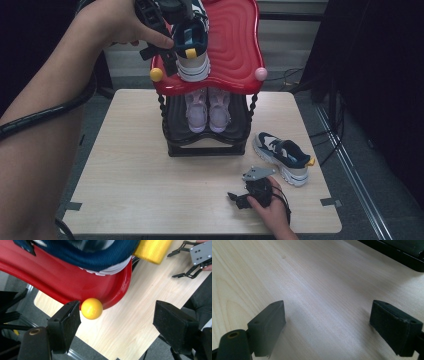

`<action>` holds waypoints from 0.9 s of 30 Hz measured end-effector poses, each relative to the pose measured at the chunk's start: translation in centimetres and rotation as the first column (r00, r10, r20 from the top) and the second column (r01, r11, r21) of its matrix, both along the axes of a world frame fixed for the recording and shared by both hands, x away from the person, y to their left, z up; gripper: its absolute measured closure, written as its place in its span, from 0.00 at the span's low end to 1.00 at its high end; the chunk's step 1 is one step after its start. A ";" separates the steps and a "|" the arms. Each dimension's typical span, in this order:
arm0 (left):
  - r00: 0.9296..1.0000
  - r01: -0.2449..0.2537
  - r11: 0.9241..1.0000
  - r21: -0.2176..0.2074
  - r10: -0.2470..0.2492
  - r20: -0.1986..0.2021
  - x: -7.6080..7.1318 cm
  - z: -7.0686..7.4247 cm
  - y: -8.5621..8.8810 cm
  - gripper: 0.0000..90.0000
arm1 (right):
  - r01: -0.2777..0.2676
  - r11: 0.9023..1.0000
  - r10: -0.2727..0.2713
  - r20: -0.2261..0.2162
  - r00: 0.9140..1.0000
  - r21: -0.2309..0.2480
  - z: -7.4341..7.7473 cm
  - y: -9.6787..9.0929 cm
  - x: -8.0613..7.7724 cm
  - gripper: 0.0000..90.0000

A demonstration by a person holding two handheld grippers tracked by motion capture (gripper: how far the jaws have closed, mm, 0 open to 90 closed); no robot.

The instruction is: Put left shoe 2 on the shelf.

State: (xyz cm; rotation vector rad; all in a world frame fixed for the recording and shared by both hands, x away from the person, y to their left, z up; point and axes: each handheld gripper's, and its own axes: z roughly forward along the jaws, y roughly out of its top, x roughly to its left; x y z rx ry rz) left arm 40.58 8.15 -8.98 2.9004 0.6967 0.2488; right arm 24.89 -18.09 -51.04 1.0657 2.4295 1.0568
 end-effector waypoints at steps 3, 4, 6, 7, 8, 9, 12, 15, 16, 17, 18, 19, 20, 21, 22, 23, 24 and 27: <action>1.000 -0.026 0.999 -0.021 0.026 0.000 -0.2 -0.3 0.5 0.23 | 0.000 1.000 0.000 0.000 1.000 0.000 0.0 0.0 0.0 0.14; 1.000 -0.021 1.000 -0.015 0.021 -0.009 -0.1 -0.3 0.7 0.22 | 0.000 1.000 0.000 0.000 1.000 0.000 0.0 0.0 0.0 0.14; 0.999 -0.030 0.999 -0.024 0.030 -0.013 -0.2 -0.5 1.0 0.22 | 0.000 1.000 0.000 0.000 1.000 0.000 0.0 0.0 0.0 0.14; 0.999 -0.035 0.999 -0.027 0.035 -0.013 -0.2 -0.7 1.2 0.22 | 0.000 1.000 0.000 0.000 1.000 0.000 0.0 0.0 0.0 0.14; 0.999 -0.034 0.999 -0.020 0.034 -0.014 -0.2 -0.8 1.4 0.22 | 0.000 1.000 0.000 0.000 1.000 0.000 0.0 0.0 0.0 0.14; 0.999 -0.035 0.999 -0.019 0.035 -0.015 -0.2 -0.9 1.5 0.22 | 0.000 1.000 0.000 0.000 1.000 0.000 0.0 0.0 0.0 0.14; 0.999 -0.039 0.999 -0.021 0.038 -0.021 -0.4 -1.2 2.0 0.23 | 0.000 1.000 0.000 0.000 1.000 0.001 0.0 0.0 0.0 0.14; 0.998 -0.049 0.999 -0.021 0.048 -0.026 -0.6 -1.5 2.5 0.23 | 0.000 1.000 0.000 0.000 1.000 0.000 0.0 0.0 0.0 0.14; 0.998 -0.050 0.999 -0.019 0.049 -0.027 -0.7 -1.5 2.6 0.23 | 0.000 1.000 0.000 0.000 1.000 0.000 0.0 0.0 0.0 0.14; 0.998 -0.052 0.998 -0.019 0.052 -0.027 -0.8 -1.6 2.8 0.23 | 0.000 1.000 0.000 0.000 1.000 -0.001 0.0 0.0 0.0 0.14; 0.998 -0.050 0.999 -0.017 0.049 -0.029 -0.9 -1.6 3.0 0.24 | 0.000 1.000 0.000 0.000 1.000 0.001 0.0 0.0 0.0 0.14; 0.998 -0.053 0.998 -0.015 0.053 -0.032 -1.0 -1.7 3.2 0.24 | -0.001 1.000 0.001 0.000 1.000 0.000 0.0 0.0 0.0 0.14; 0.998 -0.056 0.998 -0.015 0.056 -0.035 -1.0 -1.8 3.4 0.24 | 0.000 1.000 0.000 0.000 1.000 0.000 0.0 0.0 0.0 0.14; 0.997 -0.060 0.998 -0.011 0.060 -0.040 -1.1 -2.0 3.6 0.24 | 0.000 1.000 0.000 0.000 1.000 -0.001 0.0 0.0 0.0 0.14; 0.998 -0.058 0.998 -0.006 0.057 -0.039 -1.1 -2.1 3.8 0.24 | 0.000 1.000 0.000 0.000 1.000 0.001 0.0 0.0 0.0 0.14; 0.997 -0.064 0.998 -0.006 0.064 -0.043 -1.2 -2.3 3.9 0.24 | 0.000 1.000 0.000 0.000 1.000 0.001 0.0 0.0 0.0 0.14; 0.997 -0.068 0.998 -0.007 0.067 -0.045 -1.3 -2.4 4.1 0.24 | 0.000 1.000 0.000 0.000 1.000 0.000 0.0 0.0 0.0 0.14; 0.997 -0.062 0.998 -0.007 0.062 -0.047 -1.5 -2.9 4.5 0.24 | 0.001 1.000 -0.001 0.000 1.000 -0.001 0.0 0.0 0.0 0.14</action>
